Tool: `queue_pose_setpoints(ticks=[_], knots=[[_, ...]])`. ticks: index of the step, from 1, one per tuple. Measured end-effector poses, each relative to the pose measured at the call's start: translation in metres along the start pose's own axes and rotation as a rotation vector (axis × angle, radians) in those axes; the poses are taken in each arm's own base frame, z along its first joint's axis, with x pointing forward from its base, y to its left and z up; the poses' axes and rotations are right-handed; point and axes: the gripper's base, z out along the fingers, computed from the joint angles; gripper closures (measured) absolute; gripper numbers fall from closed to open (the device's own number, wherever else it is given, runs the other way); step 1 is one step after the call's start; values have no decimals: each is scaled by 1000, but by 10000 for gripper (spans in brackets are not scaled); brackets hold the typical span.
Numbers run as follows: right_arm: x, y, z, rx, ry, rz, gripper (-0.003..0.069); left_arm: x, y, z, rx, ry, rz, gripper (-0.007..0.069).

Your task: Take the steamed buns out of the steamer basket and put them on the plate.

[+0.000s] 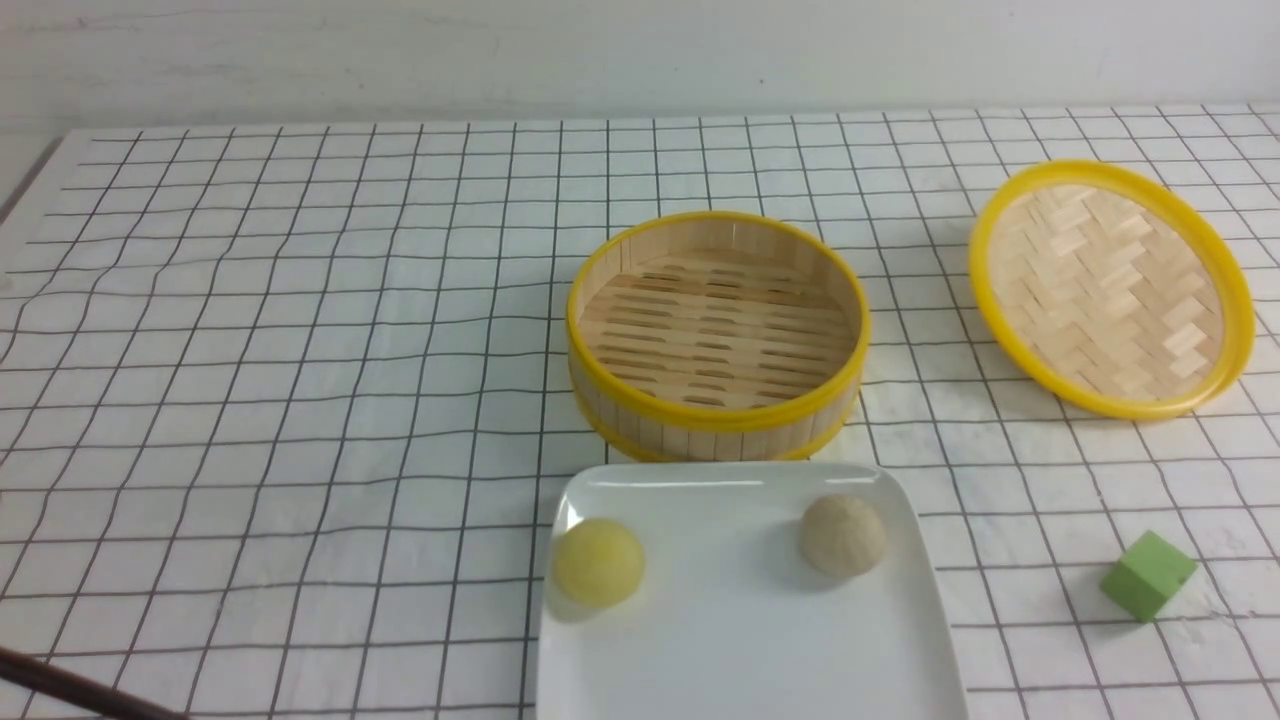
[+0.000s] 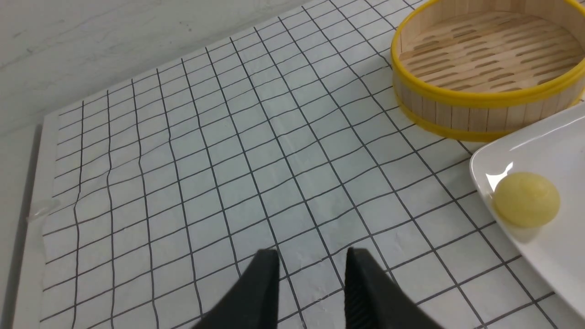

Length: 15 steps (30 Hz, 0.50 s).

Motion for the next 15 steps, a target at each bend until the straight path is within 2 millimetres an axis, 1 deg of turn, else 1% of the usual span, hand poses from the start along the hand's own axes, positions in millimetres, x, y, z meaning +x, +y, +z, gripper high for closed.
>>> queue_pose_setpoints(ticks=[3,5,7,8,10,15], knots=[[15,0,12,1,17,17,111,0,0,0,0,0,0,389],[22,0,19,7,3,29,111,0,0,0,0,0,0,389],[21,-1,20,13,-16,32,111,0,0,0,0,1,0,389],[18,-2,20,26,-59,35,111,0,0,0,3,1,-3,389],[16,-3,19,39,-86,28,111,0,0,0,3,1,-3,389],[16,-6,19,76,-82,-15,111,0,0,0,5,1,-4,389]])
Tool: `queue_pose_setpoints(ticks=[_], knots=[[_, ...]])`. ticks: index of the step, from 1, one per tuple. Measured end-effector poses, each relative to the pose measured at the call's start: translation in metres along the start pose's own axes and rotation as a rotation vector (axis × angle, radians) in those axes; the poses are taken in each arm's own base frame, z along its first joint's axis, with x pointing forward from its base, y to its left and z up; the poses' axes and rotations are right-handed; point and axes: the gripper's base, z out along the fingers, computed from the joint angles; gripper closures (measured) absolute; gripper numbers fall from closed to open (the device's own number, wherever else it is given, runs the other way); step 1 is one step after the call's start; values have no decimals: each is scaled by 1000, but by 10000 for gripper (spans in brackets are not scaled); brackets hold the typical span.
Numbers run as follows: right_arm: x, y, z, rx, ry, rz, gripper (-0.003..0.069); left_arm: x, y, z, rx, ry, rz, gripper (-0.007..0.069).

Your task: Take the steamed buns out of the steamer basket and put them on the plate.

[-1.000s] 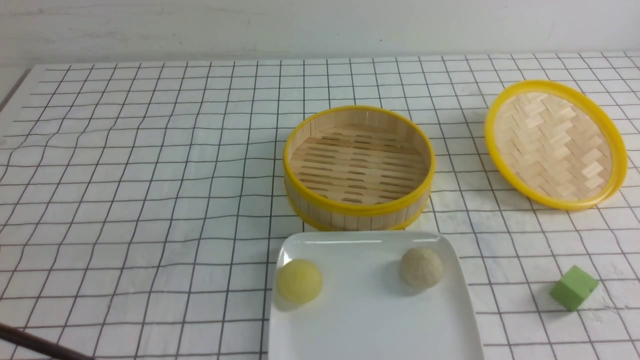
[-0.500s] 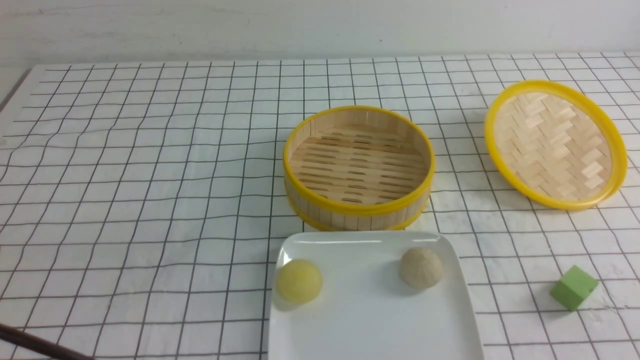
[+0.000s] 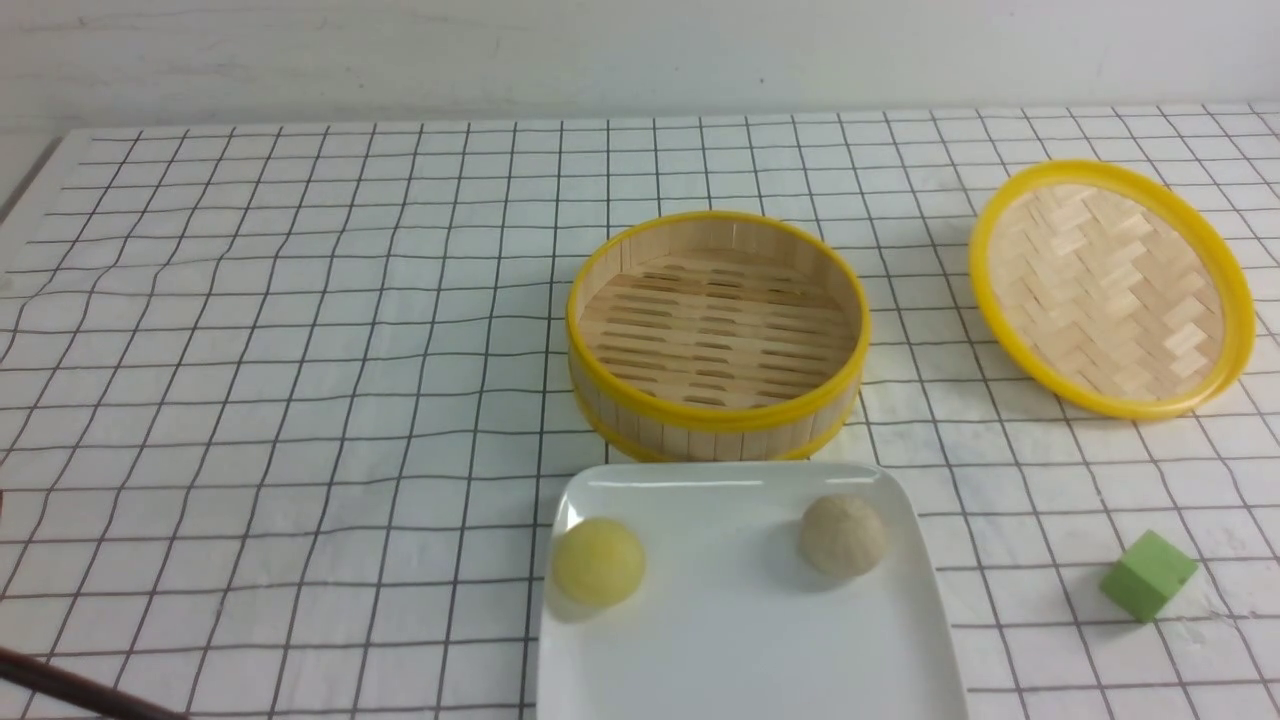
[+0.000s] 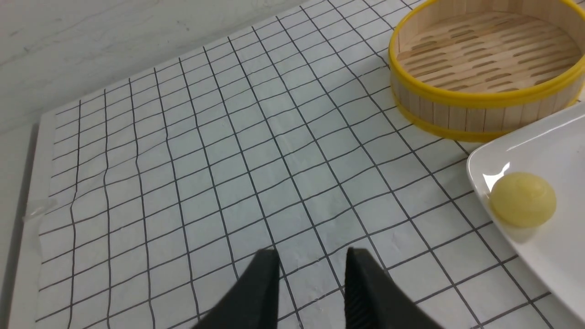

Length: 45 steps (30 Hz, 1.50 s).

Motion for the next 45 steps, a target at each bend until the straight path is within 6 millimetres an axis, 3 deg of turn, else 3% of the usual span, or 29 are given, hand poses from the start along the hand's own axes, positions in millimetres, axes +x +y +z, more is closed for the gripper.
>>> queue_pose_setpoints(ticks=[39,45], knots=[[3,-1,1,12,24,-21,111,-3,8,0,-86,-27,84,384],[3,-1,1,12,24,-21,111,-1,6,1,-71,-30,-68,384]])
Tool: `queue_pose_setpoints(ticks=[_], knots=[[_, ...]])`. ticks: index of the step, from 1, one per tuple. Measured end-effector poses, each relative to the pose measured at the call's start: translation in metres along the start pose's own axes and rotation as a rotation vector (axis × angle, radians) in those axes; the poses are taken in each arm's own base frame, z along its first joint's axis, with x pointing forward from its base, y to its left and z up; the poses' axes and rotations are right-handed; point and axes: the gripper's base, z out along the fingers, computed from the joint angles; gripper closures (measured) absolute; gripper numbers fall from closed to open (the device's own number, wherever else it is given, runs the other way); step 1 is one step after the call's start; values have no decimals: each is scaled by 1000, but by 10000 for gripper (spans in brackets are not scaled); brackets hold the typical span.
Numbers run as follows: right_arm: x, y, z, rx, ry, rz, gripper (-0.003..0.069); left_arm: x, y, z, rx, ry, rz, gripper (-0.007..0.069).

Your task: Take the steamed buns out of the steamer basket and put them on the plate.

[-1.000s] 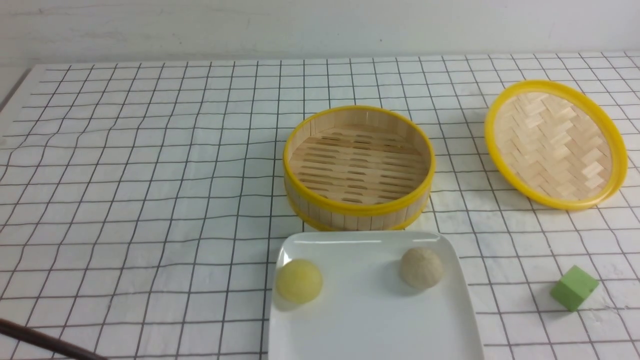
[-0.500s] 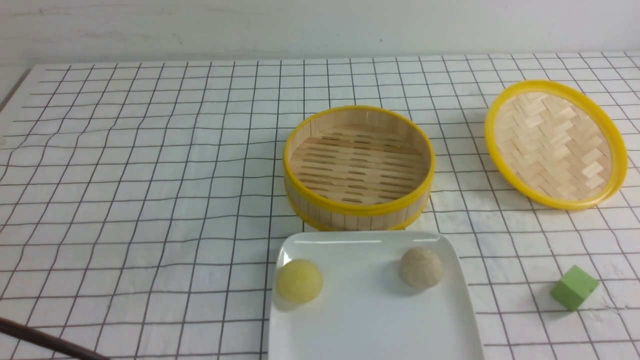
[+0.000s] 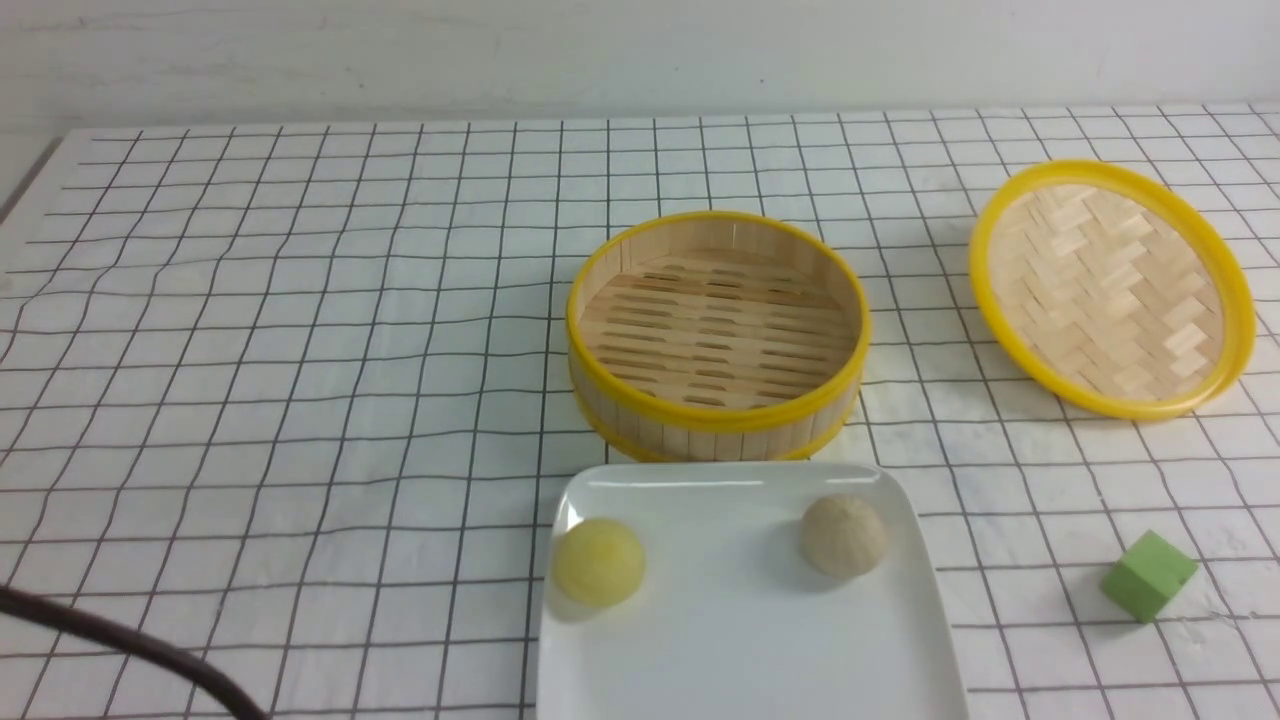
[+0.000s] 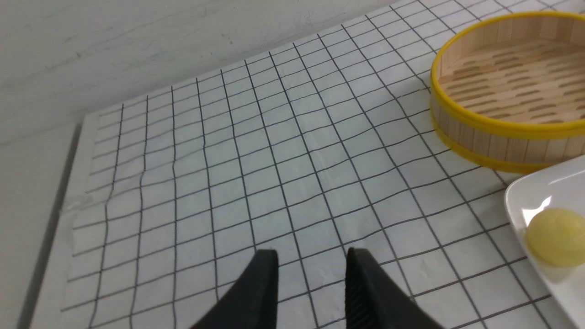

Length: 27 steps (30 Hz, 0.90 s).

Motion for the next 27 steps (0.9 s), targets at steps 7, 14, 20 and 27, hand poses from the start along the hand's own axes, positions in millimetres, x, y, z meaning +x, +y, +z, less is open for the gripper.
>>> queue_pose_setpoints(ticks=[7,14,20,27], knots=[[0,0,0,0,0,0,111,27,-5,21,-57,51,-108,384],[0,0,0,0,0,0,111,77,-13,50,-127,-7,-177,384],[0,0,0,0,0,0,111,116,-20,43,-193,-103,-244,384],[0,0,0,0,1,0,111,136,-23,38,-252,-118,-279,384]])
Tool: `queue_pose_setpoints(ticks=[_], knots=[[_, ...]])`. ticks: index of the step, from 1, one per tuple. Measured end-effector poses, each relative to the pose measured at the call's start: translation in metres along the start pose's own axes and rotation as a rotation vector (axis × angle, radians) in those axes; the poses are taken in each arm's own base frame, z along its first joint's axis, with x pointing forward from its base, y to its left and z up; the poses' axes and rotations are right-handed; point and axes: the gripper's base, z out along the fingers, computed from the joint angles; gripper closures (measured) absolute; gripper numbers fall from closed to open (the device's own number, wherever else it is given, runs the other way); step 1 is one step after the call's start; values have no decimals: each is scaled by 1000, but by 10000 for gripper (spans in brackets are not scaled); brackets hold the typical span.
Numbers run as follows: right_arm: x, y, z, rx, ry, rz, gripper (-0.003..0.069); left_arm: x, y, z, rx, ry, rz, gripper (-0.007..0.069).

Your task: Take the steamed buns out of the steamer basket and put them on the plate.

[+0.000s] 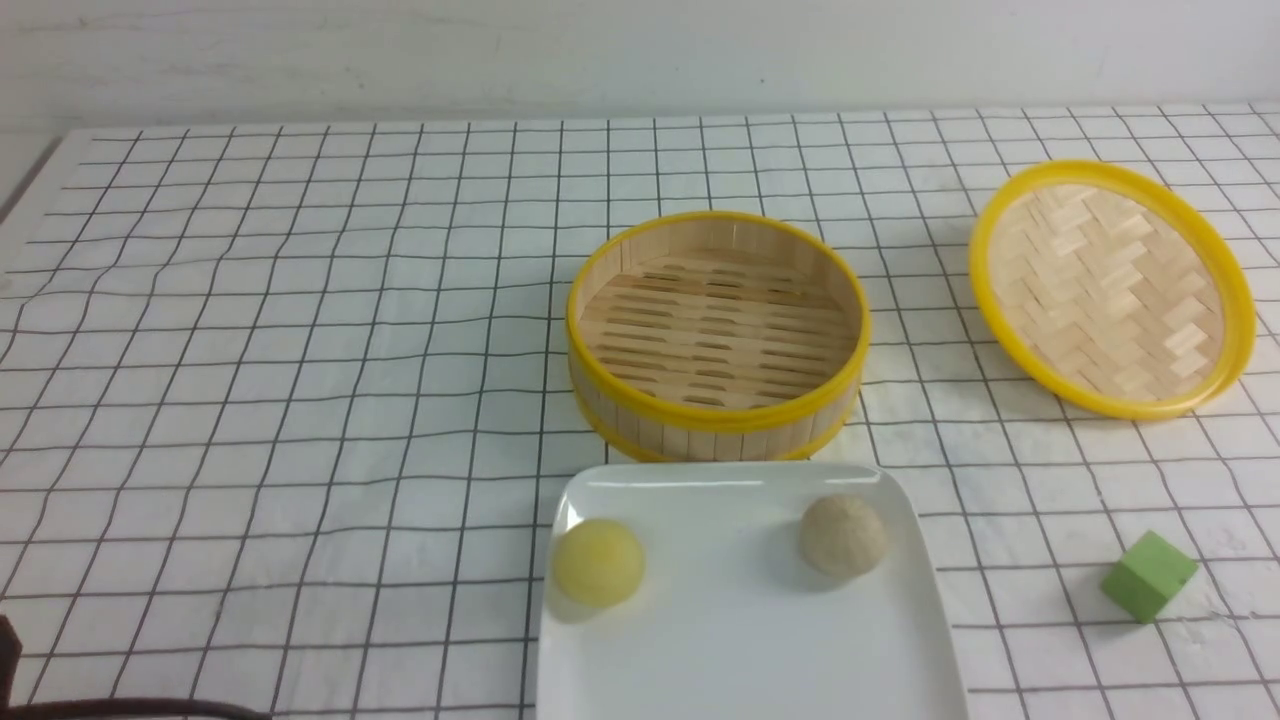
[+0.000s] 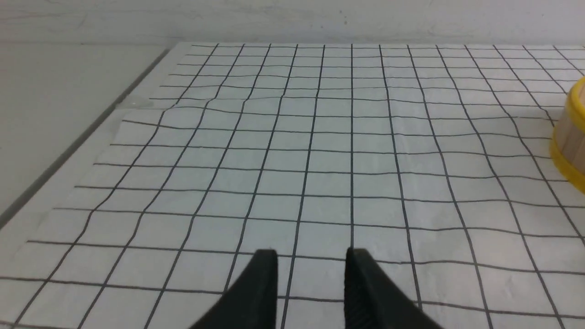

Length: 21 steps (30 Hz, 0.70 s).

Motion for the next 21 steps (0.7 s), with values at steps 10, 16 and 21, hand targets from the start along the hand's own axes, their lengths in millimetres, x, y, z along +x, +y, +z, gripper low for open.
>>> queue_pose_setpoints(ticks=[10,16,21], knots=[[0,0,0,0,0,0,111,14,4,-7,-42,82,7,384],[0,0,0,0,0,0,111,29,4,-3,-42,126,5,384],[0,0,0,0,2,0,111,38,-1,1,0,117,-75,384]])
